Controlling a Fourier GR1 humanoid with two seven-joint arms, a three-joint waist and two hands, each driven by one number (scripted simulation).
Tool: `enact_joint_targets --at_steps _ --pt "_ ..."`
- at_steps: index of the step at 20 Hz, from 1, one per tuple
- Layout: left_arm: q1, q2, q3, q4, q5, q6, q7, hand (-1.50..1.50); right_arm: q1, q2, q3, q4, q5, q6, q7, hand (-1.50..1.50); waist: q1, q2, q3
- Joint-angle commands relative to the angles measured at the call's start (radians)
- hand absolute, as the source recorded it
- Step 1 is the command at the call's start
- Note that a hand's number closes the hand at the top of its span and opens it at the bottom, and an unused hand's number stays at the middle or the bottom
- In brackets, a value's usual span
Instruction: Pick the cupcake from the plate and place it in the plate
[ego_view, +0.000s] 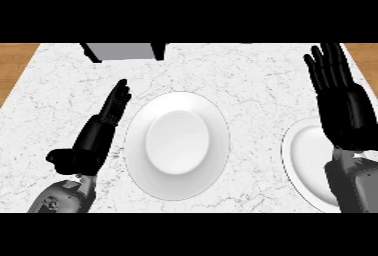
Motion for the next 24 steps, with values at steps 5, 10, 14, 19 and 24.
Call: enact_joint_targets --at_steps 5,10,14,19,24 --pt "-0.047 0.098 0.1 0.007 -0.017 -0.009 0.005 0.0 0.075 -0.048 0.342 -0.12 -0.13 0.49 -0.046 1.5 0.056 -0.004 -0.039" --pt "-0.029 0.144 0.154 0.01 0.012 -0.018 0.049 0.0 0.15 -0.341 0.419 -0.167 0.368 0.482 -0.168 1.5 -0.007 -0.014 -0.039" --pt "-0.041 0.178 0.214 0.045 0.059 -0.07 0.036 0.0 0.451 -0.31 0.334 -0.035 0.228 0.447 -0.53 -1.5 -0.023 0.003 -0.037" --pt "-0.023 0.193 0.247 0.022 0.102 -0.126 0.038 0.0 0.532 -0.375 0.196 0.099 0.153 0.537 -0.873 -1.5 0.003 0.0 -0.04" --pt "-0.063 0.169 0.241 -0.009 0.065 -0.109 0.094 0.0 0.516 -0.456 0.054 0.036 0.181 0.537 -0.885 -1.5 0.007 -0.002 -0.041"
